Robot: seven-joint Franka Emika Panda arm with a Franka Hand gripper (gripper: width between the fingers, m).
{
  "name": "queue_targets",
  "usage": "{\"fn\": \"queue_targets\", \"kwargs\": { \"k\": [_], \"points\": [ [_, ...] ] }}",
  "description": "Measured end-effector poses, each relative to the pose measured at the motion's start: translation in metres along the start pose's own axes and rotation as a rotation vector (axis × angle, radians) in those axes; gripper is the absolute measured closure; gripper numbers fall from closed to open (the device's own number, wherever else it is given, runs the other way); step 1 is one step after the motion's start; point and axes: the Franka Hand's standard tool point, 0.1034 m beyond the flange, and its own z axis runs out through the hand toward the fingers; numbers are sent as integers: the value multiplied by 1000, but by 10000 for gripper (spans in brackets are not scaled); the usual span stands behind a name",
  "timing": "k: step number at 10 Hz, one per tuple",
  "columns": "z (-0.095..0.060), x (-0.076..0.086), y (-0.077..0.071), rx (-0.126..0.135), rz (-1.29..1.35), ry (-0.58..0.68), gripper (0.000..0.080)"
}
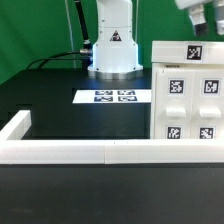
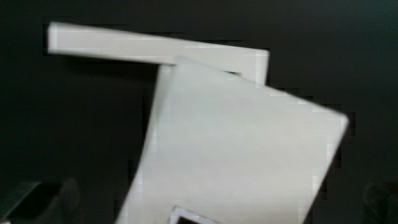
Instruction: Assemble cabinet
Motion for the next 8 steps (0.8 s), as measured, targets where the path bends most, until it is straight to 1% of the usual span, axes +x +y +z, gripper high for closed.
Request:
{"fn": "queue_targets", "kwargs": {
  "k": [1,2,3,4,8],
  "points": [
    [-2,-3,-6,1,-119,6,2],
    [-2,-4,-6,1,-254,6,2],
    [-3,-6,-9,-6,-462,15,2],
    [-2,-7,-9,-14,-555,10,2],
    [-2,-5,-8,-16,-834,9,2]
  ]
}}
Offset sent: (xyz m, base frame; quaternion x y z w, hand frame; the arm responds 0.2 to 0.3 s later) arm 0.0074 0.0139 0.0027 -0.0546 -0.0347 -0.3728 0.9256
